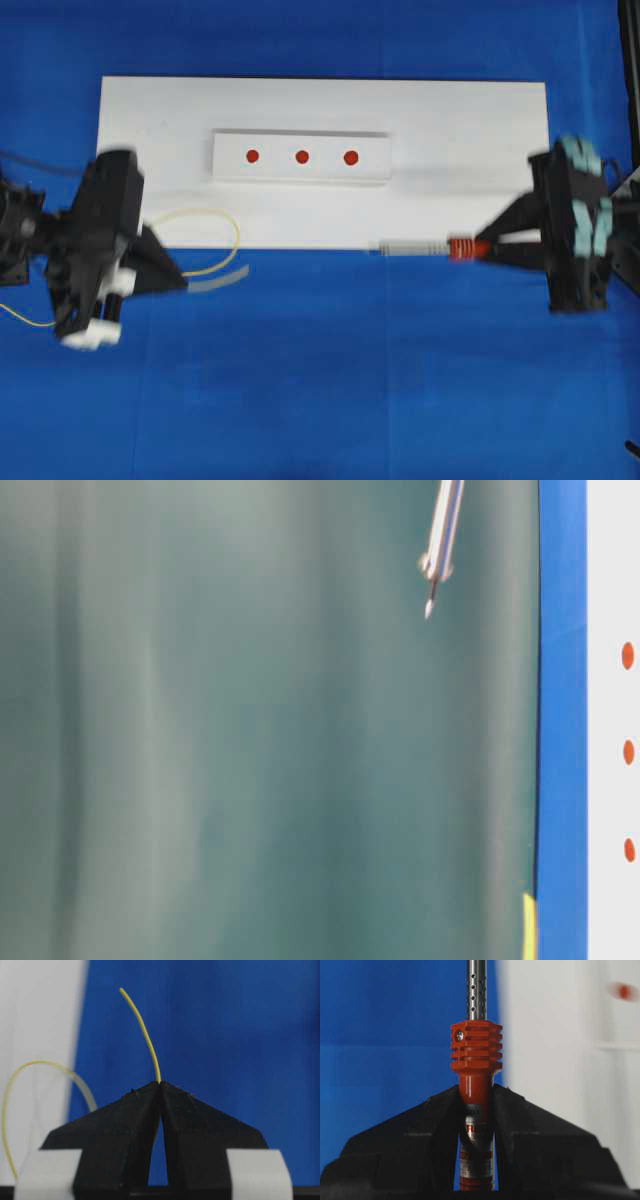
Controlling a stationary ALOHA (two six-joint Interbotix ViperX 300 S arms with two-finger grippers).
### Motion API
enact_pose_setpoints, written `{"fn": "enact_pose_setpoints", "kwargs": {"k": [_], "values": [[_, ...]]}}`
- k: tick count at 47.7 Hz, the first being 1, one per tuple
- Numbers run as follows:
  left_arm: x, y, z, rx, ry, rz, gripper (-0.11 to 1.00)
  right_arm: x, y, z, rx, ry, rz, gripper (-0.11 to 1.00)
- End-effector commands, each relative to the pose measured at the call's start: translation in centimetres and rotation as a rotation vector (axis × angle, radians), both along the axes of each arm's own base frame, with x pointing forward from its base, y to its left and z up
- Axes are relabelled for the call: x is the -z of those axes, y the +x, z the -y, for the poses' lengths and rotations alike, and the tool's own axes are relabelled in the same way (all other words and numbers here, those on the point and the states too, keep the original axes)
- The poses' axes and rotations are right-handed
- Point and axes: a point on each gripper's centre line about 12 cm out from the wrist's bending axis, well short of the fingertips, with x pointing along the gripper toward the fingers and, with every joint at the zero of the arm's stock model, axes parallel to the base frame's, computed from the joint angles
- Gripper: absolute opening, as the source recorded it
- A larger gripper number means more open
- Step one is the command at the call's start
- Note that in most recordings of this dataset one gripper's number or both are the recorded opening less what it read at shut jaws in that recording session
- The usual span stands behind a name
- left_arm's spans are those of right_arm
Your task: Touch the tip of the soldering iron to the tip of the solder at the mark.
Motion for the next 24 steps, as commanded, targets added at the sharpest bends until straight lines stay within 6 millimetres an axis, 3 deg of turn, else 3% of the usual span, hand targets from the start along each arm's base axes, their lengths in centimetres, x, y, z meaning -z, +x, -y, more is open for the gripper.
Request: {"fn": "enact_pose_setpoints", "kwargs": {"k": [1,9,24], "values": [[-0.2,0.0,1.9,0.054,-0.024,0.038,0.01,-0.3,0.6,-2.0,-0.067,0.020,0.019,0.06],[3.1,0.3,4.5,0.109,-0.055,0.025,0.01,2.0,1.4,-4.0,-0.118,0.019,-0.059,0.06],[10.1,1.9,5.9,0.122,-0.023,-0.073,0.01,7.2,3.3,-5.9,-0.153,0.012,-0.153,0.06]]}}
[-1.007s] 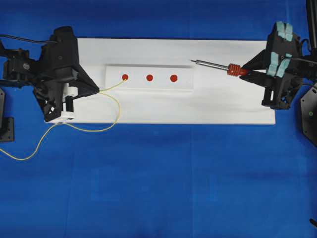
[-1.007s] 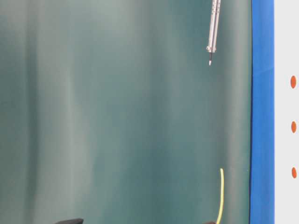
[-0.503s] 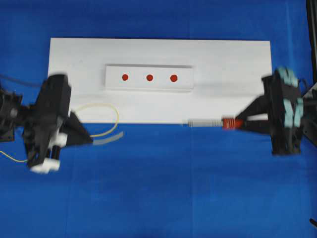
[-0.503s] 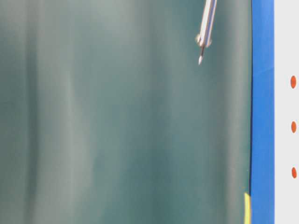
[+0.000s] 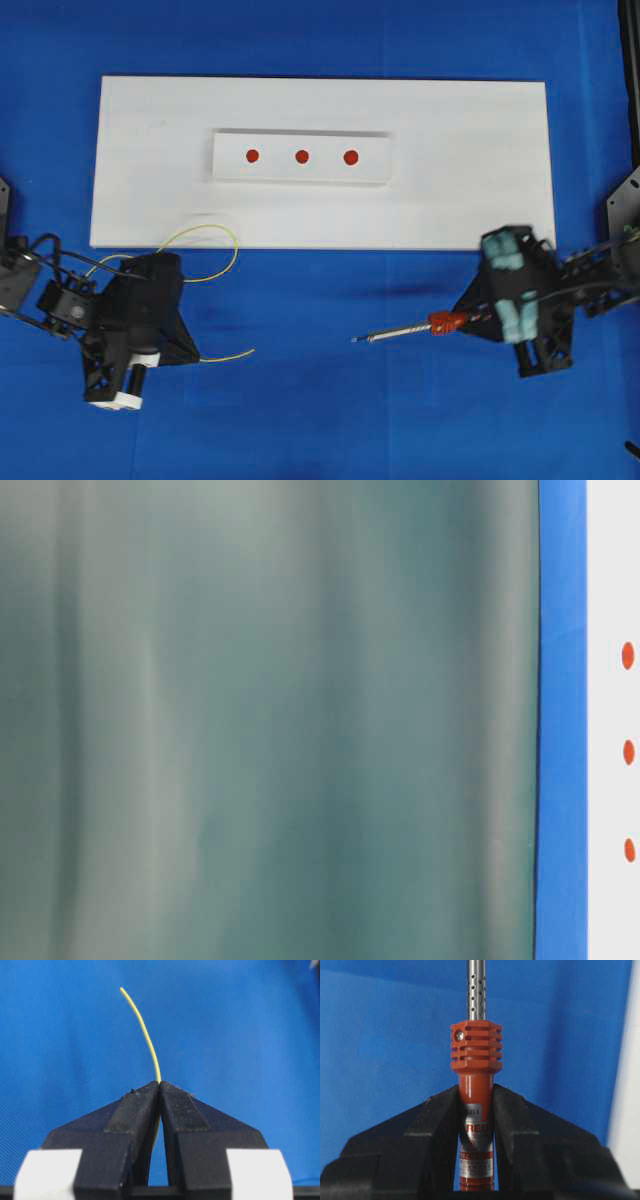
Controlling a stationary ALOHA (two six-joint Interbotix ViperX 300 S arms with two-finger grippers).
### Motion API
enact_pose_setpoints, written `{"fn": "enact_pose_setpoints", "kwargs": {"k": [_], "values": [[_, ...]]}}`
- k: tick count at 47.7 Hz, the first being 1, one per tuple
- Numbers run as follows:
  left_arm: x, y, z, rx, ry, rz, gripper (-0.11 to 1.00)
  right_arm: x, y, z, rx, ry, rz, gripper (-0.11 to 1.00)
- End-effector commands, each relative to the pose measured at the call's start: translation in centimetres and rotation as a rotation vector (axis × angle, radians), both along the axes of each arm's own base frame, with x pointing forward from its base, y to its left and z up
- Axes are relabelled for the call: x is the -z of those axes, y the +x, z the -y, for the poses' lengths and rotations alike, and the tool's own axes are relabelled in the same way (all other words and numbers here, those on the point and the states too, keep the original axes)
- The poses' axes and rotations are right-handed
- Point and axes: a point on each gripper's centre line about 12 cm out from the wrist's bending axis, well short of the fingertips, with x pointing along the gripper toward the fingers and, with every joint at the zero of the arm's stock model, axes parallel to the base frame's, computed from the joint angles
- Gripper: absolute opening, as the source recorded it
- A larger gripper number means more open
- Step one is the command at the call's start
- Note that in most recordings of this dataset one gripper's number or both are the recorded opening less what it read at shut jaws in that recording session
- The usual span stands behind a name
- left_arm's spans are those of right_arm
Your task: Touch the tip of the soldering iron to the tip of the solder at the mark.
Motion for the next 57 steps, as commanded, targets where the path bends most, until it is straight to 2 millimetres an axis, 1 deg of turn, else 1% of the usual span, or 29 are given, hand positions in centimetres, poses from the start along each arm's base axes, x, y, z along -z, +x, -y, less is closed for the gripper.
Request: {"fn": "enact_pose_setpoints", "kwargs": {"k": [1,7,12,21,26,29,33,35,38,39,40,44,47,49,53,54,57], "values": [[0.6,0.7,0.4,0.003,0.000,0.000,0.01,0.0,1.2,-0.8,-0.012,0.015,0.025,0.06],[1.8,0.9,0.4,0.004,0.018,-0.031,0.01,1.2,1.5,-1.1,-0.016,0.009,0.003,0.06],[2.2,0.8,0.2,0.001,0.026,-0.044,0.01,2.2,1.7,-1.2,-0.017,0.003,-0.017,0.06],[2.2,0.8,0.2,0.001,0.026,-0.045,0.02,3.1,2.0,-1.3,0.002,0.015,-0.039,0.06],[2.2,0.8,0.2,-0.004,0.027,-0.059,0.03,3.2,2.0,-1.5,0.012,0.026,-0.049,0.06],[2.2,0.9,0.2,-0.006,0.026,-0.060,0.12,3.2,2.0,-1.6,0.018,0.031,-0.051,0.06],[2.0,1.1,0.2,-0.007,0.024,-0.057,0.36,3.2,2.1,-1.7,0.028,0.042,-0.051,0.07],[1.8,1.2,0.3,-0.007,0.022,-0.052,0.51,3.2,2.1,-1.6,0.031,0.043,-0.052,0.12],[1.4,1.3,0.4,-0.004,0.021,-0.046,0.70,3.0,2.2,-1.7,0.031,0.044,-0.047,0.27],[1.2,1.4,0.4,-0.004,0.021,-0.044,0.75,2.8,2.2,-1.8,0.026,0.044,-0.046,0.34],[0.7,1.5,0.5,0.002,0.024,-0.040,0.77,2.7,2.2,-1.8,0.025,0.043,-0.045,0.40],[-0.8,1.7,0.6,0.006,0.027,-0.035,0.72,1.4,2.3,-1.8,0.017,0.032,-0.043,0.68],[-2.1,1.6,0.5,0.011,0.038,-0.044,0.69,0.0,2.3,-1.7,0.011,0.023,-0.037,0.83],[-3.3,1.5,0.4,0.013,0.047,-0.053,0.68,-1.0,2.3,-1.6,0.008,0.015,-0.032,0.84],[-5.2,1.2,0.1,0.018,0.064,-0.062,0.67,-3.6,2.1,-1.3,-0.006,-0.011,-0.008,0.78],[-5.6,1.1,-0.1,0.018,0.069,-0.065,0.67,-4.6,2.0,-1.1,-0.013,-0.024,0.006,0.77],[-7.0,0.8,-0.6,0.020,0.083,-0.063,0.67,-6.6,1.8,-0.6,-0.018,-0.055,0.034,0.75]]}}
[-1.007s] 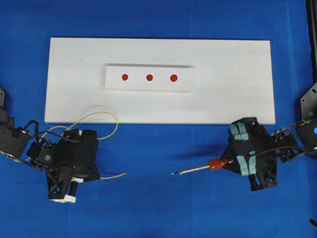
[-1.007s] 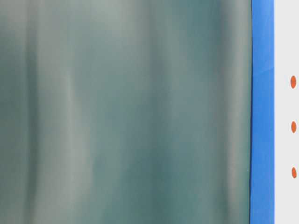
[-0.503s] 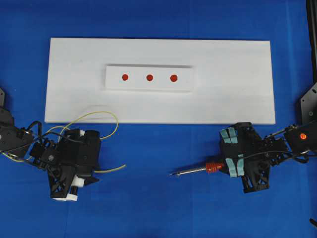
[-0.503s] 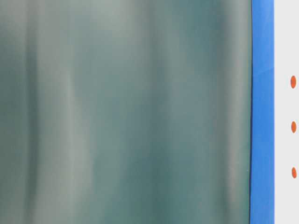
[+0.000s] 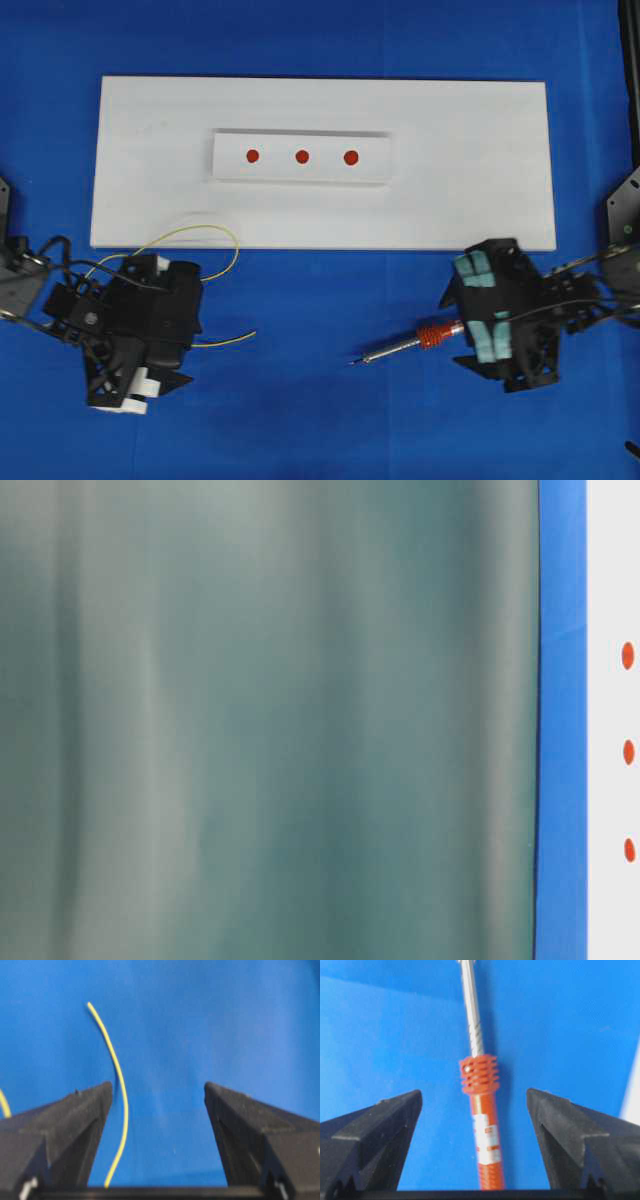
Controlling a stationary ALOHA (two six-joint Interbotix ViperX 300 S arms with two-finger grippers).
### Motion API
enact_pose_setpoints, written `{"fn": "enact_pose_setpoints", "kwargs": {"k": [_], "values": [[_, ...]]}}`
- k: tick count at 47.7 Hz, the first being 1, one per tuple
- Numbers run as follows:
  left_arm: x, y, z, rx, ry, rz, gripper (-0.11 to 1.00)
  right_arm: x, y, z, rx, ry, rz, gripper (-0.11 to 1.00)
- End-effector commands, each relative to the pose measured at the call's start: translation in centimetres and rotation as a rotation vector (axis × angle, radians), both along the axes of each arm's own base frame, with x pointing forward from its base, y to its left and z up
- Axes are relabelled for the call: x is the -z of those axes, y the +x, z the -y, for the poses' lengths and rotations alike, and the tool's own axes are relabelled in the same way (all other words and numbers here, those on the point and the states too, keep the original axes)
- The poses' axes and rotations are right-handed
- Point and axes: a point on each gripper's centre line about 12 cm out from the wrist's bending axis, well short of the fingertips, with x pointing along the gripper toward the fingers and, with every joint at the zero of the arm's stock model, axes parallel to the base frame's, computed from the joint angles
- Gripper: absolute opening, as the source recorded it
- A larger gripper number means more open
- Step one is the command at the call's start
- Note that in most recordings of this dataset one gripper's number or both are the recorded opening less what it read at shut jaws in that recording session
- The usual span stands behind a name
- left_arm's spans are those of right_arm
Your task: Touch the tip of the soldering iron to the tip of the solder at the mark.
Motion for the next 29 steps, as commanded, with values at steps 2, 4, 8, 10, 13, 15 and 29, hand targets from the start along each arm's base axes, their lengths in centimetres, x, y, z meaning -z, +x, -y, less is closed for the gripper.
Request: {"fn": "enact_pose_setpoints", "kwargs": {"k": [2,4,8,10,13,15,29], "values": [[-3.9,0.0,-1.2,-0.007,0.006,0.052,0.67,-4.3,0.0,0.9,-0.005,-0.038,0.081,0.76],[-4.9,-0.1,-1.7,-0.009,0.015,0.069,0.67,-5.5,-0.3,1.5,-0.003,-0.067,0.101,0.76],[-6.6,-0.4,-3.2,-0.015,0.038,0.114,0.67,-7.9,-1.1,3.3,0.022,-0.127,0.153,0.76],[-7.7,-0.8,-4.1,-0.012,0.056,0.155,0.67,-8.8,-1.5,4.2,0.038,-0.151,0.178,0.76],[-9.0,-1.3,-5.3,-0.015,0.082,0.209,0.67,-10.2,-2.1,5.4,0.063,-0.181,0.221,0.76],[-9.7,-1.8,-6.2,-0.014,0.106,0.241,0.67,-11.0,-2.6,6.2,0.085,-0.195,0.249,0.76],[-12.7,-6.1,-11.1,-0.091,0.214,0.442,0.66,-15.7,-7.8,10.4,0.230,-0.241,0.427,0.75]]}}
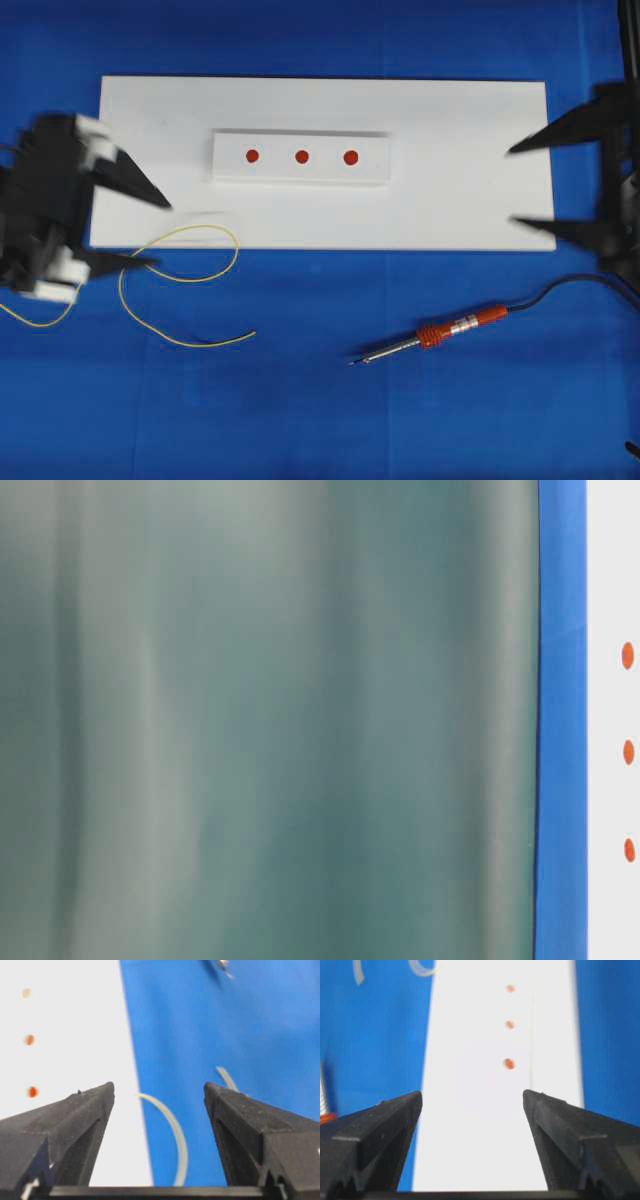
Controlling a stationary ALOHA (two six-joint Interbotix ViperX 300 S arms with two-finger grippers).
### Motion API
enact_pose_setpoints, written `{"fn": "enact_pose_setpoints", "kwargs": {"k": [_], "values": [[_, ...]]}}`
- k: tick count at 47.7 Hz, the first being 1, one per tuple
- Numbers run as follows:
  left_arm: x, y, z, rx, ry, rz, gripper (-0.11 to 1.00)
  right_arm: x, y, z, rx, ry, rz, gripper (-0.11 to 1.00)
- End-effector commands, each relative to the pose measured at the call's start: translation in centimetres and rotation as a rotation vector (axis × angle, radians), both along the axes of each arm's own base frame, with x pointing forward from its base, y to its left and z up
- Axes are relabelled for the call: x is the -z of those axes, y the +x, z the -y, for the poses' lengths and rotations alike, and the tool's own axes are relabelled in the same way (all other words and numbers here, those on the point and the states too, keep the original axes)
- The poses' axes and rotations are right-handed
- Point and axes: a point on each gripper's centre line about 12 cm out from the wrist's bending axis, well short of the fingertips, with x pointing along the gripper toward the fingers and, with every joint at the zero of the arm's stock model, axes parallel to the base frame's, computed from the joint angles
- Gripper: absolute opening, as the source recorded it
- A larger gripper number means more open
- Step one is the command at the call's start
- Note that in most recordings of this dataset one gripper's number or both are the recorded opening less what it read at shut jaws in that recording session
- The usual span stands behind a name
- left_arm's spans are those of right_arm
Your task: Touch the tip of the soldering iron to the tip of the solder at the mark.
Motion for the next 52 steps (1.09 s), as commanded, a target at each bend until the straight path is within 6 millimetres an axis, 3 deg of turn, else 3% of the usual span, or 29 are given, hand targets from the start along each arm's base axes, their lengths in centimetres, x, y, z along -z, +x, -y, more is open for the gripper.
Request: {"fn": "enact_pose_setpoints", "kwargs": {"k": [1,14,27,39,52], "values": [[-1.5,-1.3,-1.1,-0.032,0.010,0.082,0.66,-1.2,-1.4,0.8,0.028,-0.011,0.045,0.75],[-1.2,-6.7,-3.0,-0.107,0.028,0.238,0.66,0.5,-4.8,1.7,0.047,-0.013,0.116,0.75],[2.3,-10.5,-3.1,-0.120,0.022,0.314,0.66,3.6,-5.3,1.9,0.058,0.035,0.179,0.75],[4.9,-11.6,-3.0,-0.125,0.007,0.306,0.66,7.7,-4.0,2.1,0.064,0.092,0.207,0.75],[5.7,-11.5,-3.0,-0.126,0.005,0.286,0.66,8.8,-3.4,2.3,0.062,0.109,0.229,0.75]]}}
